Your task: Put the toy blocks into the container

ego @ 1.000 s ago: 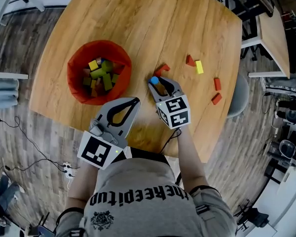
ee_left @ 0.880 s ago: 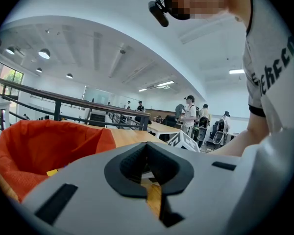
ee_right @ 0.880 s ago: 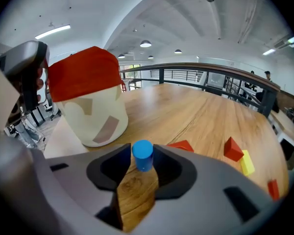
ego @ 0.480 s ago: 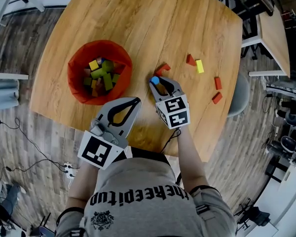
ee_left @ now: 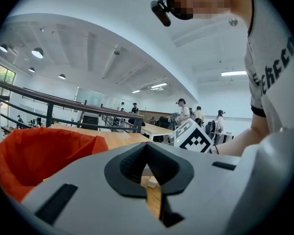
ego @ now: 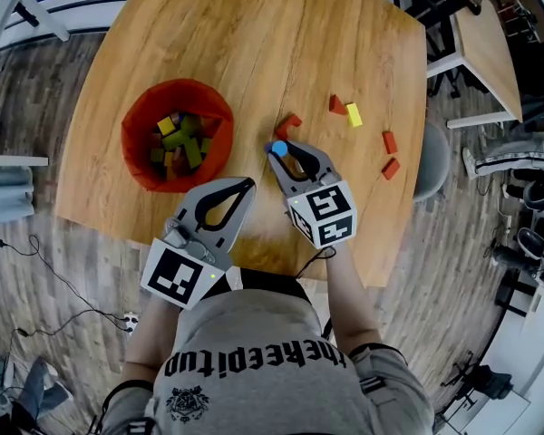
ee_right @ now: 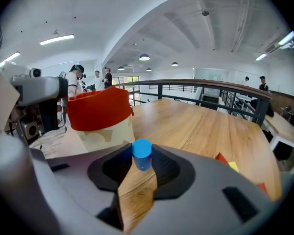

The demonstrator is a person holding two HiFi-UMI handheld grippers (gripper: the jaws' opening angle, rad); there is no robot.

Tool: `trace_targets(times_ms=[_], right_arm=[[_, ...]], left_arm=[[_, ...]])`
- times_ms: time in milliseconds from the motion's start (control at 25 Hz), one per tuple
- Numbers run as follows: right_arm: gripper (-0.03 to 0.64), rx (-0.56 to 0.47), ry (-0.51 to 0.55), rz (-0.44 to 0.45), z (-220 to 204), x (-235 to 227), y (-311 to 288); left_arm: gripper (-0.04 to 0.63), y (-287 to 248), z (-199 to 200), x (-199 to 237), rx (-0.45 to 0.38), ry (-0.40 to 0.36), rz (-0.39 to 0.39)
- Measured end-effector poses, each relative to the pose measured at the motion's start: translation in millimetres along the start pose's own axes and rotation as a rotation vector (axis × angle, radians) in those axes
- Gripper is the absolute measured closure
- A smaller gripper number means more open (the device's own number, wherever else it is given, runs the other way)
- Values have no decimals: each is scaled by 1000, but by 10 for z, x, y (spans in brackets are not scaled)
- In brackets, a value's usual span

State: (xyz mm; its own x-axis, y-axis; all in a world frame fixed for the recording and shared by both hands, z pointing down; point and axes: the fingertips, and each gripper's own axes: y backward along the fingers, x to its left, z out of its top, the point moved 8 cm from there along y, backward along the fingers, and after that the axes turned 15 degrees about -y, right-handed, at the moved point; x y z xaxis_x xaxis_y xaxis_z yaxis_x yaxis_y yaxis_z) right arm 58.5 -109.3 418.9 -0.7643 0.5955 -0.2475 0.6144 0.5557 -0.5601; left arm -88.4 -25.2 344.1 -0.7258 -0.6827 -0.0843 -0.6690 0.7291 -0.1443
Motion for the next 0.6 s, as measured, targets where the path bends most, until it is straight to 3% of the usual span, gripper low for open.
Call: trace_targets(times_ms=[600], right_arm=[[486, -152, 23, -6, 356, 381, 452]], left_arm=[[583, 156, 163, -21, -40, -56, -75]])
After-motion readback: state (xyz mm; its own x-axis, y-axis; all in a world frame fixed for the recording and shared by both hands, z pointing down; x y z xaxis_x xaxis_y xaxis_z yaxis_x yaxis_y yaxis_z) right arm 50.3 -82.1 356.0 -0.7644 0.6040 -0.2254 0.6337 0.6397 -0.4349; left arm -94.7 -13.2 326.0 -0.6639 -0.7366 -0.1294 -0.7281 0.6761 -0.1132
